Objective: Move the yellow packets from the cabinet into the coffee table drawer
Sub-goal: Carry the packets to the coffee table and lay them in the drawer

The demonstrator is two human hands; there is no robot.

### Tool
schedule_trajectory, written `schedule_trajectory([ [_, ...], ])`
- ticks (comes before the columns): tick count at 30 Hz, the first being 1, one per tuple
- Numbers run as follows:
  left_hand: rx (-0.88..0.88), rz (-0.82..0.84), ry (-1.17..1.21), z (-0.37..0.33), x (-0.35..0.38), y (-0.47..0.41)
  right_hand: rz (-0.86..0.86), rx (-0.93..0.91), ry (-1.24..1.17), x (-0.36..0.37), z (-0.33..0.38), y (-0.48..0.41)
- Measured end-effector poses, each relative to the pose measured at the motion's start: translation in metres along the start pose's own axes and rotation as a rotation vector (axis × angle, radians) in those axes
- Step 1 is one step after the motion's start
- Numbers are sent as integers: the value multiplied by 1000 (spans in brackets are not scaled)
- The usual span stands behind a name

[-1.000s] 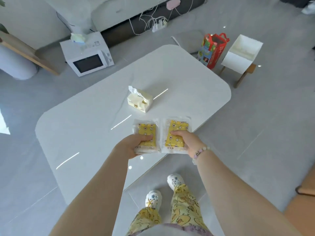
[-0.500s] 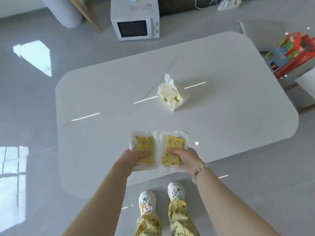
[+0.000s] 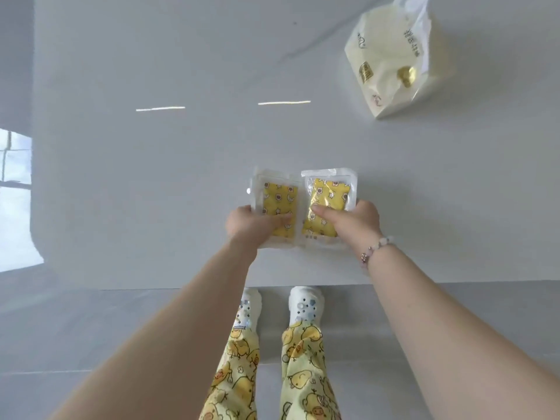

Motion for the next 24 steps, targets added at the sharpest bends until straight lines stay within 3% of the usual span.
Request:
schedule_trajectory([
  [8,165,-200,-278,-4,-5,-1,-183,-218,319,-7,9,2],
  [18,235,-327,-495,-9,-12,8,-327,-219,672,-23,15,10],
  [20,286,-380,-458,-11,-15,13,-456,-260,646,-32,18,18],
  [22,413,-487,-403,-15,-23,27,-702,-353,387,-56,10,42],
  [24,750,-582,-439,-22,-22,61,-828,-572,275,-66,-10,83],
])
Point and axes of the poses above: each hand's wrist, its own y-axis away from the middle knuckle, its own x-axis out of the palm, z = x × y, the point moved 10 cm from there along -y, towards the middle knuckle, and after that the axes turned 4 degrees about -z, right-handed, at the moved point
